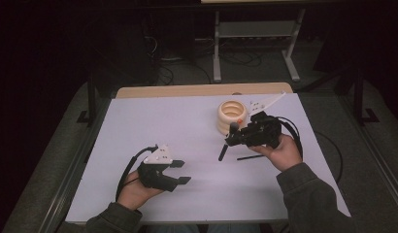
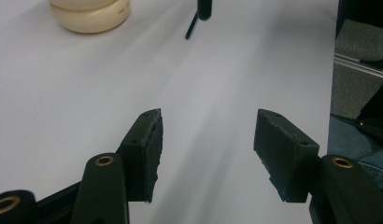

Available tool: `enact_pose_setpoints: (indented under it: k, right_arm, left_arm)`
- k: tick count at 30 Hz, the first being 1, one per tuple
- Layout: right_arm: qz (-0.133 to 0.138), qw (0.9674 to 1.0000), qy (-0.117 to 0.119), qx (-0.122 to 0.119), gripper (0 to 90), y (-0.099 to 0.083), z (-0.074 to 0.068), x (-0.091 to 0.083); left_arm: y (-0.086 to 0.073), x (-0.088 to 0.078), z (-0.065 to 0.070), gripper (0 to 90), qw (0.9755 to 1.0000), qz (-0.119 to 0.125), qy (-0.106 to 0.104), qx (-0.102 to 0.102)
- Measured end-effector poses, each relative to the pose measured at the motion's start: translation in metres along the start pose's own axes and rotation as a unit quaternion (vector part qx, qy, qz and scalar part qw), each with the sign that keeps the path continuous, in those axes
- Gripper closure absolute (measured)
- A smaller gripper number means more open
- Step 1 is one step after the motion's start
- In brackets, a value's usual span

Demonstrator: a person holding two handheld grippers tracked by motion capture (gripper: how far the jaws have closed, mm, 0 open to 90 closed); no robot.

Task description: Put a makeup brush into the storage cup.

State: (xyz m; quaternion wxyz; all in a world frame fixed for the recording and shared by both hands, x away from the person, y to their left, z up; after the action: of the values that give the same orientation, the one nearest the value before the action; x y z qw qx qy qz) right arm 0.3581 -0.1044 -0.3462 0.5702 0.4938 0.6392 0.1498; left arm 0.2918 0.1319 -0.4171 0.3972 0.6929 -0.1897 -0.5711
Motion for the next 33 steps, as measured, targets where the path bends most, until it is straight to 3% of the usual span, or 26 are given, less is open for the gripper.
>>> enact_pose_setpoints:
  k: [18,33]
  right_arm:
    - [-0.006,0.999,-0.042,0.012,76.3,0.031,0.027,-0.02]
    - [-0.002,0.9965,-0.08,0.025,76.3,0.059,0.058,-0.031]
  left_arm:
    - [-0.005,-0.004,-0.005,40.1,0.9999,-0.004,0.008,-0.004]
    - [-0.004,-0.007,-0.005,40.0,1.0,0.001,0.007,-0.004]
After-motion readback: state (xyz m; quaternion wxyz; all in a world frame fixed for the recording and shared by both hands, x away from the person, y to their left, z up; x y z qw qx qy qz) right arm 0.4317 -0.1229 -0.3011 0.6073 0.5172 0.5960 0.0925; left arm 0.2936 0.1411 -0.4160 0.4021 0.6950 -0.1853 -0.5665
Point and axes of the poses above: each handheld gripper's, and its own axes: x roughly forward along the jaws, y roughly out of its top, z roughly to its right, the point moved 6 cm from there along x, roughly forward along the jaws, and after that the axes turned 5 degrees about x, right-handed, at the moved point
